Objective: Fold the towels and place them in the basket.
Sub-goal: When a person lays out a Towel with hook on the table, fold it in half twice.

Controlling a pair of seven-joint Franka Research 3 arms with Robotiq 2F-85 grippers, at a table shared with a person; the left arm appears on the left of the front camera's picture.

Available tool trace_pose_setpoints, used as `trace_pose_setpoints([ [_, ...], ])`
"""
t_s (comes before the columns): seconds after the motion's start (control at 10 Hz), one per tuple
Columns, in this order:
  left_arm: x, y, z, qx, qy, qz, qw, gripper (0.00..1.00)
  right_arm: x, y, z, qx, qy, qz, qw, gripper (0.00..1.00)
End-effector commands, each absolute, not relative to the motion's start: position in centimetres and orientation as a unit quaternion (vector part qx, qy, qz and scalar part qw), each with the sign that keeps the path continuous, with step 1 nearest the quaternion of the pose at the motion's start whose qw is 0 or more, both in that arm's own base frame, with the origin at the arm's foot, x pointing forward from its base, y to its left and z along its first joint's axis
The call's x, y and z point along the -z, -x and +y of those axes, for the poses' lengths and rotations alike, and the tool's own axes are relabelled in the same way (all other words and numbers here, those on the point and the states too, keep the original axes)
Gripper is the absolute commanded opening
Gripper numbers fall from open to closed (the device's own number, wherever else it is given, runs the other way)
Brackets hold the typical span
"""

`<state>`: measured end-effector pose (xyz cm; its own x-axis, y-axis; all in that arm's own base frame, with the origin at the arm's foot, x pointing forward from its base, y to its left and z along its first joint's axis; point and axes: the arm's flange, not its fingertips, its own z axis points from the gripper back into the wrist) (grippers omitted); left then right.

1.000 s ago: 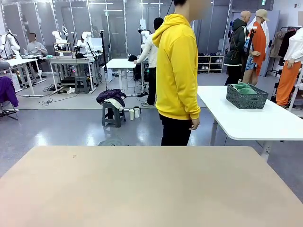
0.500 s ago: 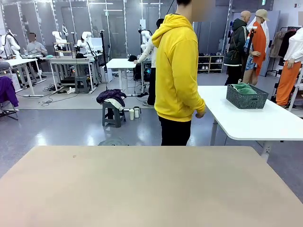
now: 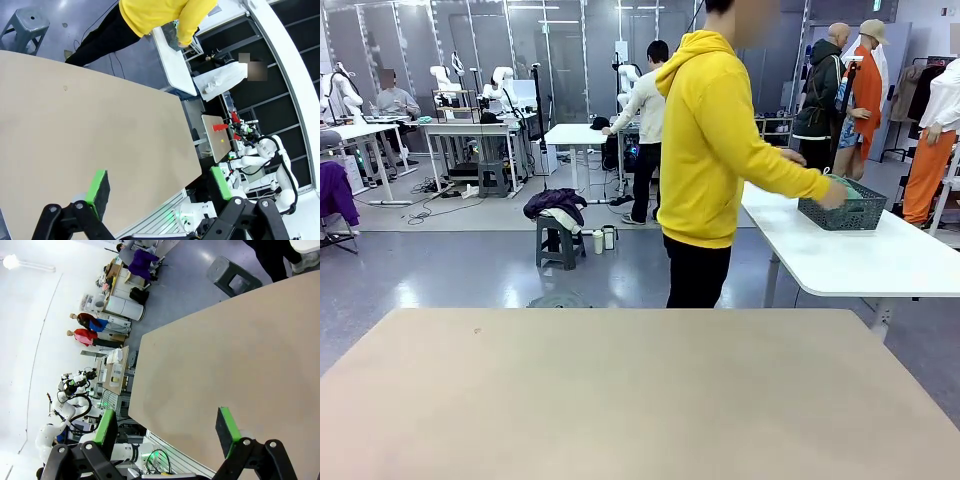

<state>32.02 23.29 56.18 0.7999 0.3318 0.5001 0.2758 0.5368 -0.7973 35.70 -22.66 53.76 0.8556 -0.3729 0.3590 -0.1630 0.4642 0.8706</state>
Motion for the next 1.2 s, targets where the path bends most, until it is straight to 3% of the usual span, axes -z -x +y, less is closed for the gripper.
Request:
trace_pose_setpoints([
  [0.0,-56.42,-31.99,23.55,-0.01,0.481,-0.312,0.819,1.0,-53.83,-35.69,-22.61,0.062,-0.517,-0.261,0.813,1.0],
  [1.1,-56.42,-31.99,23.55,-0.01,0.481,-0.312,0.819,1.0,-53.83,-35.69,-22.61,0.062,-0.517,-0.261,0.813,1.0],
])
